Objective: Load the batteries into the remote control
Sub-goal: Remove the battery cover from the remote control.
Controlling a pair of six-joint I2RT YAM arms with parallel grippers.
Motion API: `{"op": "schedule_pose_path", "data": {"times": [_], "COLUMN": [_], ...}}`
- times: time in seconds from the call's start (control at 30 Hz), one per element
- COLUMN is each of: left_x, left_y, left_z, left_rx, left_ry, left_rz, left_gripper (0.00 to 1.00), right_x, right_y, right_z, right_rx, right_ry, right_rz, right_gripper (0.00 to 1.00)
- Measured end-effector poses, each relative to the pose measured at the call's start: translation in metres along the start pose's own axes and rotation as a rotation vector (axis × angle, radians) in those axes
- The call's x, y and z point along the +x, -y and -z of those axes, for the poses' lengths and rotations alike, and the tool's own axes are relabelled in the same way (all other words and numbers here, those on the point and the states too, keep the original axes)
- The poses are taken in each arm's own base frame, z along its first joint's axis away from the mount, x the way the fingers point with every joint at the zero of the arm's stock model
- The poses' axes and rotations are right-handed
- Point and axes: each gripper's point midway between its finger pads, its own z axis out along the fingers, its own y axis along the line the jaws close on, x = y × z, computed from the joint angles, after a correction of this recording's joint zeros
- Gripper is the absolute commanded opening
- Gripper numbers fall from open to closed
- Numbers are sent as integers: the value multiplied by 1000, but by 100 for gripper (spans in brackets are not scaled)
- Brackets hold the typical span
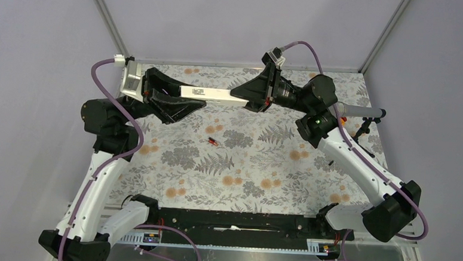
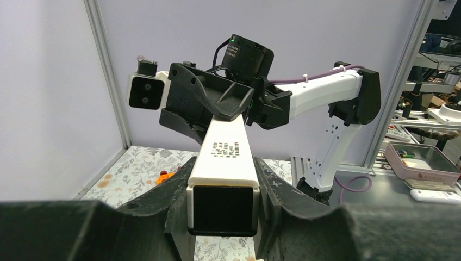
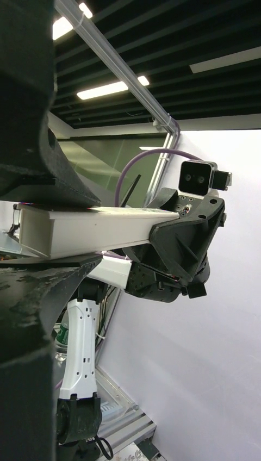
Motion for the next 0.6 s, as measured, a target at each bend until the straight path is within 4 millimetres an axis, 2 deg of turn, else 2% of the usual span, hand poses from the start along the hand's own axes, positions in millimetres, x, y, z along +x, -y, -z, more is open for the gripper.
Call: {"op": "schedule_pose_path", "data": {"times": [0.13,0.2,0.37,0.47,0.6], "left_x": [-1,-1,1,3,4], "left_y": [4,5,4,2,0], "left_z": [2,3,3,3,4], "left_rx": [-7,-8,-15,-23,-36], "left_ry": [10,9,0,-4,-4], "left_rz": [-19,-22,-6,7,20], "left_gripper": [0,0,0,0,0], "right_x": [3,4,3,2,-1], "right_y": [0,1,5,10,21], "right_z": [0,0,2,4,9], "right_rx": [-17,-22,-27,-10,66], "right_ry": [-5,-6,12,40,92], "right_rz": [6,2,-5,8,52], "right_gripper": [13,17,45,51,54]}}
